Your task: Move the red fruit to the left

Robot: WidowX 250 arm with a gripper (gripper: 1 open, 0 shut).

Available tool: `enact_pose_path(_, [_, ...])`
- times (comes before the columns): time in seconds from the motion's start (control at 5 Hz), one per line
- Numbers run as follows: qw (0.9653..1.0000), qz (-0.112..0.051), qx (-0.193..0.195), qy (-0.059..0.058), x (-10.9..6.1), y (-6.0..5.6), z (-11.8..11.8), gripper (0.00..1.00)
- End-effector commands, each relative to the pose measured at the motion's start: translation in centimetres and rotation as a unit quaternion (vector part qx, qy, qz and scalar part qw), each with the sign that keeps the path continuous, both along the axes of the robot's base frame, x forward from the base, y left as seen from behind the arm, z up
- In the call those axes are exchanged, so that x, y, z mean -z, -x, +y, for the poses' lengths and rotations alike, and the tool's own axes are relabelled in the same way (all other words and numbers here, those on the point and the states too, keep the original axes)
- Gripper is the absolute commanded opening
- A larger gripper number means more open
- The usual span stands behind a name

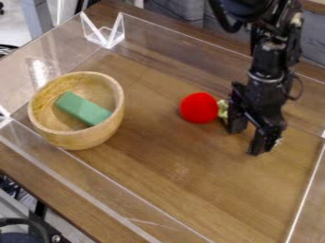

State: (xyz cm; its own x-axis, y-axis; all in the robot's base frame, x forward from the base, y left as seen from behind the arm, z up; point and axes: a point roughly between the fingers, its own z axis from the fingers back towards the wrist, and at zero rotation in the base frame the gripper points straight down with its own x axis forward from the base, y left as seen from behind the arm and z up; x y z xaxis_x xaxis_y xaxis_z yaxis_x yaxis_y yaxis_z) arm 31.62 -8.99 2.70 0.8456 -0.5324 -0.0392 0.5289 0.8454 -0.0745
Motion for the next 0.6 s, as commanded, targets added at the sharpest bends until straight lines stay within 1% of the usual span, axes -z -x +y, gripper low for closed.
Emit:
enact_pose_path(0.0, [0.9996,-0.027,0.0,0.009,-1.4,-1.6,1.4,1.0])
enact_pose_path(0.2, [0.9995,-0.028,0.0,0.014,-1.2,-2.0,3.1,1.0])
enact_pose_path(0.4, [0.9994,-0.03,0.01,0.017,-1.4,-2.1,3.8,1.0])
